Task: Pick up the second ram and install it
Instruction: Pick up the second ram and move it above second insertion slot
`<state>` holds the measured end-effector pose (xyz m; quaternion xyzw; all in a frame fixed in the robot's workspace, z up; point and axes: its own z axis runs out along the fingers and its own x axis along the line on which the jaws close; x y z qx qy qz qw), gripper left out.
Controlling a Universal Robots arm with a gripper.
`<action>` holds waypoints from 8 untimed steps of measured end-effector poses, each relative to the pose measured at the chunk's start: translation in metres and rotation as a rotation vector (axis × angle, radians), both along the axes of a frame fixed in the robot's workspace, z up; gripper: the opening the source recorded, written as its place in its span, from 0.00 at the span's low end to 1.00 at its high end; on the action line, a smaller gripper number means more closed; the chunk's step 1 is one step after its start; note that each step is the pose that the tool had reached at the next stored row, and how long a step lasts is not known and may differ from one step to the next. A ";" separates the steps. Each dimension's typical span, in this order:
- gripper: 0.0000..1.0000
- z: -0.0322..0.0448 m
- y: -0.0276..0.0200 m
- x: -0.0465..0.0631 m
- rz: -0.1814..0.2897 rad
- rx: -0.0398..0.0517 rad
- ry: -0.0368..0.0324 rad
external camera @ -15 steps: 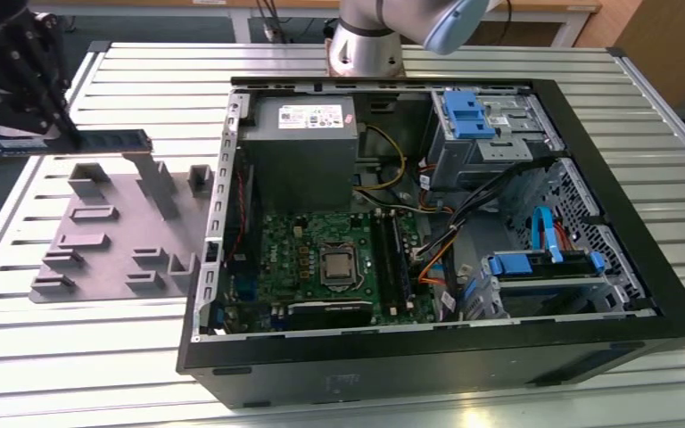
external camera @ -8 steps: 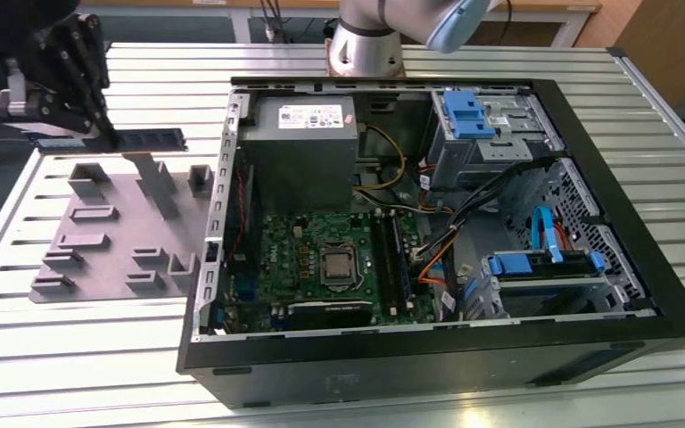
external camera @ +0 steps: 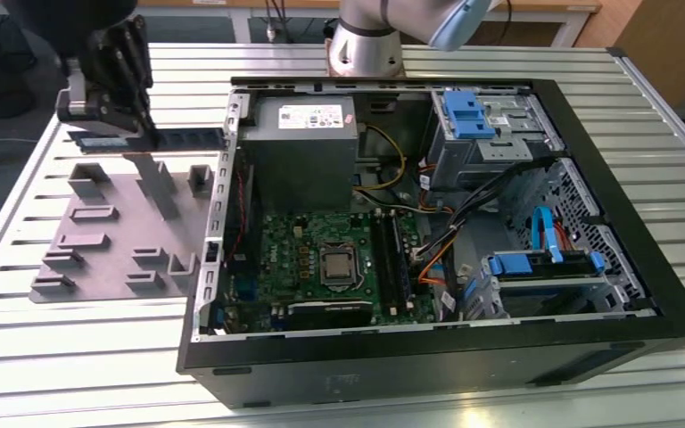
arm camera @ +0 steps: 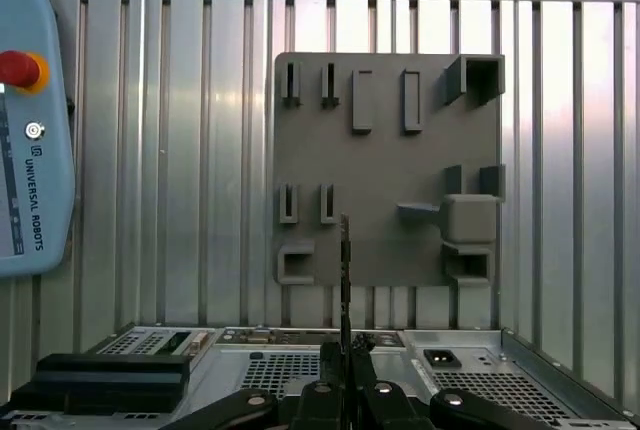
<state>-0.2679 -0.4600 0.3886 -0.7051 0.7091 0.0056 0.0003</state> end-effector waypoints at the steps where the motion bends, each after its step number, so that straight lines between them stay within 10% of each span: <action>1: 0.14 0.0000 0.0000 0.004 0.000 0.0000 0.0000; 8: 0.14 -0.0001 0.0000 0.036 0.000 0.0002 -0.0001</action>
